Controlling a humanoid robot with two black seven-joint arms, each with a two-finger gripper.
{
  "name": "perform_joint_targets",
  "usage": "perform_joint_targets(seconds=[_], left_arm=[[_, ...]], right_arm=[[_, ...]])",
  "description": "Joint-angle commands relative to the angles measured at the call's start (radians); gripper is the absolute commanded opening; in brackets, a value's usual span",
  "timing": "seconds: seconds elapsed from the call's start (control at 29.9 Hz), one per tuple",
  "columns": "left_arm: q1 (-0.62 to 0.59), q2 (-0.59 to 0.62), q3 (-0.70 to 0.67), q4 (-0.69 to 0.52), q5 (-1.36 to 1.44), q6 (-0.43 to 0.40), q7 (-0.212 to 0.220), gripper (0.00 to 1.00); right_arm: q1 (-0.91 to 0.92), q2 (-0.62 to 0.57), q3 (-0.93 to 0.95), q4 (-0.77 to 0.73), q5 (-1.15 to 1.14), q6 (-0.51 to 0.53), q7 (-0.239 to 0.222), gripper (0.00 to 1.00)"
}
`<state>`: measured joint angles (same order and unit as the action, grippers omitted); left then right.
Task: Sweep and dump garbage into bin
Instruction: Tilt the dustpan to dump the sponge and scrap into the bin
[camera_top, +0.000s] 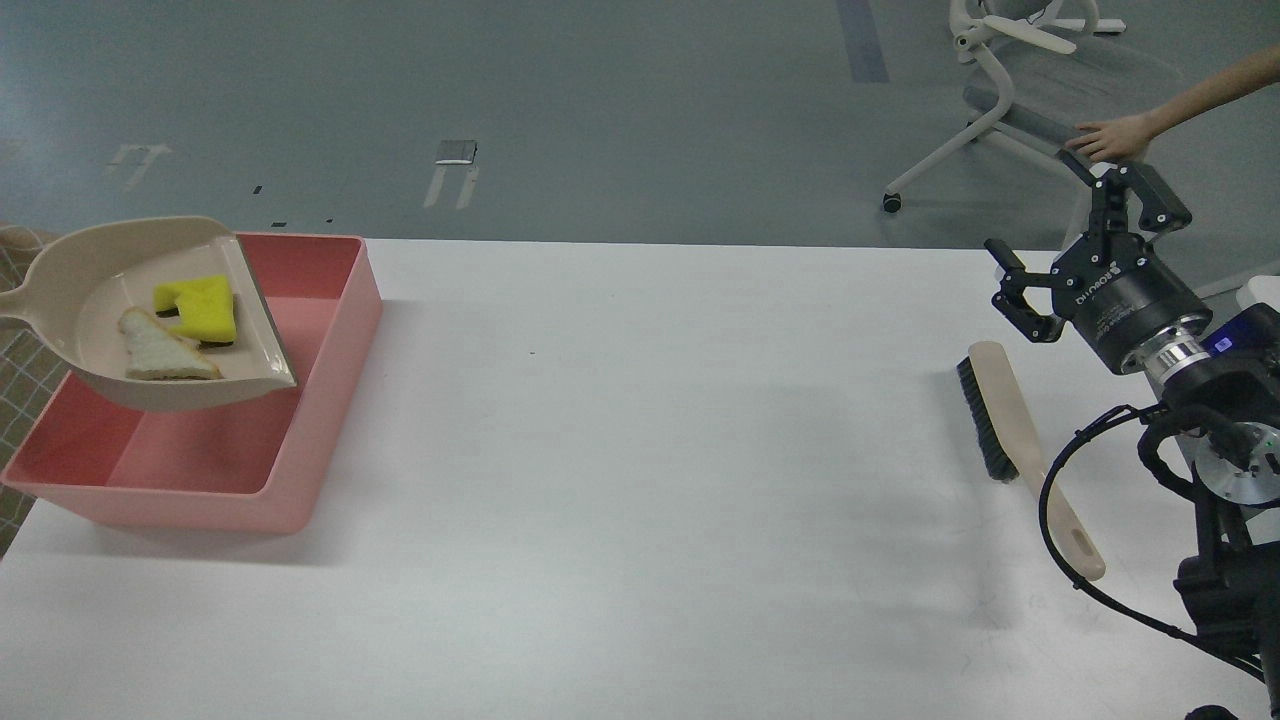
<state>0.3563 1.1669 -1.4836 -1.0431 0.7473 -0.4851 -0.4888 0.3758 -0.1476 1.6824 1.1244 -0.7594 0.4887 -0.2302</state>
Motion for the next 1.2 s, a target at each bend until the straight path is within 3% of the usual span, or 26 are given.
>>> perform_joint_targets(seconds=[0.0, 0.33, 0.6, 0.97, 1.17], left_arm=[[-0.008, 0.051, 0.0, 0.0, 0.032, 0.003, 0.0, 0.21], [-0.002, 0.24, 0.019, 0.0, 0.078, -0.001, 0.0, 0.21], [-0.052, 0.292, 0.019, 0.0, 0.237, 0.003, 0.0, 0.21], [-0.069, 0.416, 0.016, -0.011, 0.245, 0.0, 0.0, 0.21], [-0.076, 0.431, 0.006, -0.018, 0.259, -0.003, 0.0, 0.21]], right_arm=[[-0.005, 0.0, 0.005, 0.0, 0.0, 0.0, 0.0, 1.0], [-0.02, -0.013, 0.016, 0.0, 0.028, 0.0, 0.0, 1.0], [-0.02, -0.013, 0.017, 0.002, 0.029, 0.0, 0.002, 1.0], [-0.021, -0.013, 0.017, 0.002, 0.055, 0.0, 0.002, 1.0], [-0.041, -0.015, 0.017, 0.003, 0.058, 0.0, 0.034, 1.0]])
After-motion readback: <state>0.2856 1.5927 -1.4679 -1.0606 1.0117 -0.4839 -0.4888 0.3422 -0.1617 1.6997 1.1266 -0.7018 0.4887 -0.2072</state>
